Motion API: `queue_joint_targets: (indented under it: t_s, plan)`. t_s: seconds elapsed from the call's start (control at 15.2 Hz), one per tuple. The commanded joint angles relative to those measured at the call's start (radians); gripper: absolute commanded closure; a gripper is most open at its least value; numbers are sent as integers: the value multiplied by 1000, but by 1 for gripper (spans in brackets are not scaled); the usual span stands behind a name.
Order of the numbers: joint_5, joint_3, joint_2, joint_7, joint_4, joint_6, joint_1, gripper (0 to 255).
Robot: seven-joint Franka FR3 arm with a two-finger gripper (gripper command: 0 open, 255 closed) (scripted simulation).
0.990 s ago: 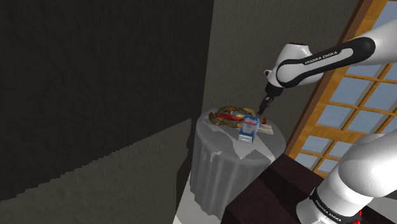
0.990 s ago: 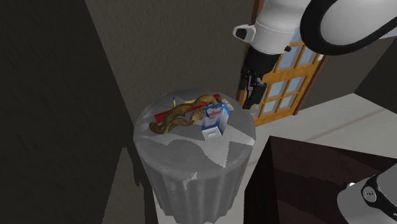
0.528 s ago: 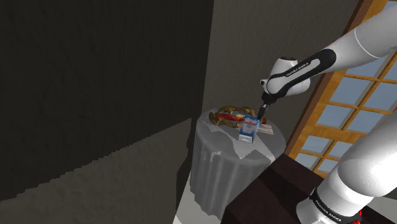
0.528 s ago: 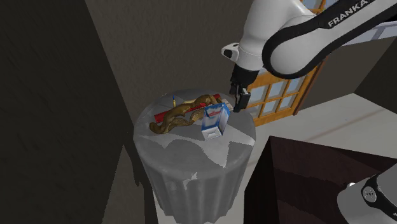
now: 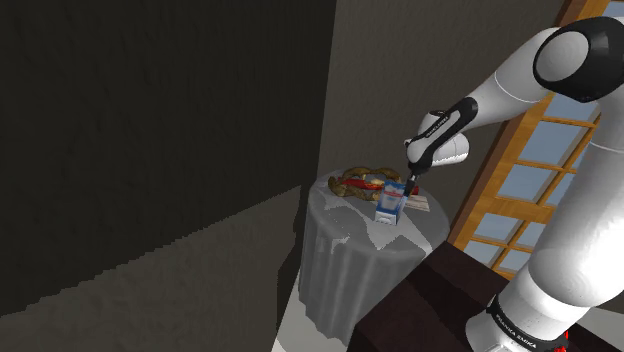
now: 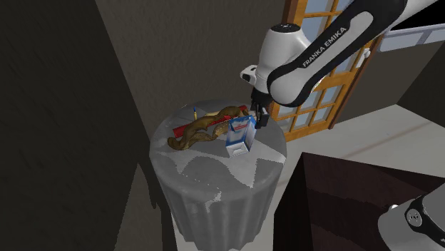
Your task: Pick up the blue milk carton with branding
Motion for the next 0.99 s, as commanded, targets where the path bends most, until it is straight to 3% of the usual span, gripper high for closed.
queue_joint_targets:
  t_s: [0.0, 0.46, 0.53, 0.92]
  plan:
    - [24, 10, 42, -23, 19, 24, -11, 0]
    - [73, 45, 119, -53, 21, 95, -38, 0]
    - [75, 47, 122, -55, 24, 95, -40, 255]
    - [74, 46, 121, -54, 24, 94, -39, 255]
